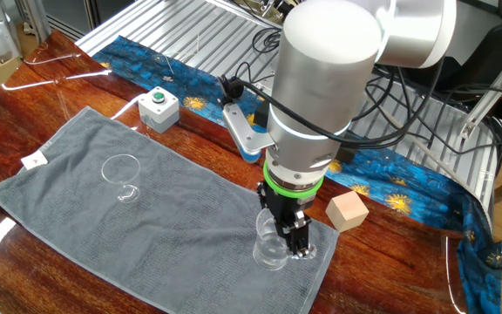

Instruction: Pour the water from one cup into another empty cup

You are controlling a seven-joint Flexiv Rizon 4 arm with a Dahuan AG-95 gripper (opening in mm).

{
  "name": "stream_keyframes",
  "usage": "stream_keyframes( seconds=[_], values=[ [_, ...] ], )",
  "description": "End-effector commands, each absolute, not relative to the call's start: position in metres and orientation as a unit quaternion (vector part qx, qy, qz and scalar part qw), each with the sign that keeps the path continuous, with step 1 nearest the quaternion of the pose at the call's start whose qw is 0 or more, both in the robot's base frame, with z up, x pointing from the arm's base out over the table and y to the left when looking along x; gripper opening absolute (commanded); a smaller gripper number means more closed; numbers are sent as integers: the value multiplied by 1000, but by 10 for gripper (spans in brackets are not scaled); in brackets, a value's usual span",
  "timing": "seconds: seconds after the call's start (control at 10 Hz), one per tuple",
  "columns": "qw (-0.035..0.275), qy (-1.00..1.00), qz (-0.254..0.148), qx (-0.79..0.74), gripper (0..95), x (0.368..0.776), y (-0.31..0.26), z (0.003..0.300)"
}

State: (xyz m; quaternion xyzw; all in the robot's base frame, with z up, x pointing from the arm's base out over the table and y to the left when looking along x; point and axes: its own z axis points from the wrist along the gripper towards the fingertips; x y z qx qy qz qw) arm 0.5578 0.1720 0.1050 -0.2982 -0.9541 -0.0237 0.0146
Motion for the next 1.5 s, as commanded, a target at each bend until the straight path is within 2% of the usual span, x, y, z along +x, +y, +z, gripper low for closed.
stream_keyframes(
  seconds=[0.1, 1.5],
  values=[
    [7, -954, -24, -300, 950, 559, 173, 100],
    [-3, -950, -22, -312, 950, 561, 176, 78]
  ],
)
